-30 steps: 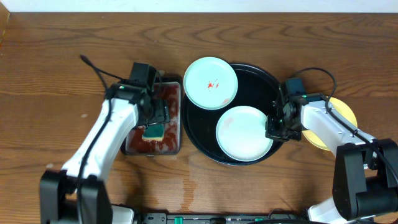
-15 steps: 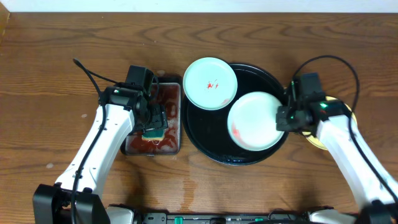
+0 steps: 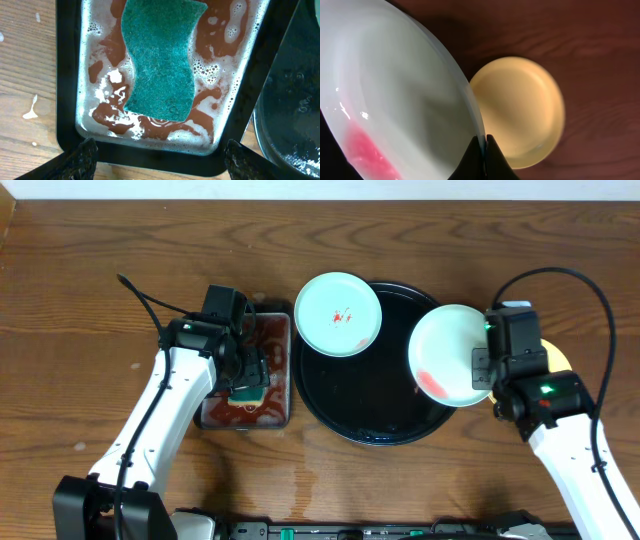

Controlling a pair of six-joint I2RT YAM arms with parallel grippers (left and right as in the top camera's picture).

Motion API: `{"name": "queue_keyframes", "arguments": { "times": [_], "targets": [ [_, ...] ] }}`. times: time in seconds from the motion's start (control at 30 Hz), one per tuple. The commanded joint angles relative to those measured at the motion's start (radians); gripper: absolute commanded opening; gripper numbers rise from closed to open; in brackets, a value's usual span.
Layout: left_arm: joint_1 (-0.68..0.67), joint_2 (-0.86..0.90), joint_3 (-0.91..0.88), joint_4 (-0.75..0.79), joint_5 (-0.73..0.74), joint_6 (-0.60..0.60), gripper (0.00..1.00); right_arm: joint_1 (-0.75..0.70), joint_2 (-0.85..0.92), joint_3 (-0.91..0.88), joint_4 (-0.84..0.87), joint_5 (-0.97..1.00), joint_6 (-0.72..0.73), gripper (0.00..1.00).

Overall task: Clean dirty plates on tray and stack at the side
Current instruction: 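Lift the pale green plate and carry it right onto the yellow plate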

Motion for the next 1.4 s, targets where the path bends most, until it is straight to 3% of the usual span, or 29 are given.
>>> {"name": "queue_keyframes", "arguments": {
  "times": [0.0,0.27,0.7,1.37],
  "targets": [
    [0.002,-0.010,0.009,-0.001,-0.001,0.001,0.82,0.066,-0.008,0.023,0.027,0.195,-0.079,0.01],
    [0.002,-0.008,0.009,-0.001,-0.001,0.001,0.82,0.234,-0.008,0.023,0.174,0.434,-0.195,0.01],
    [0.002,-0.008,0.009,-0.001,-0.001,0.001,0.82,0.405,0.045,0.023,0.440,0.691,-0.545,0.01],
    [0.002,-0.008,0.009,0.000,-0.001,0.001,0.82,0.411,0.050,0.023,0.475,0.694,-0.565,0.01]
  ]
}}
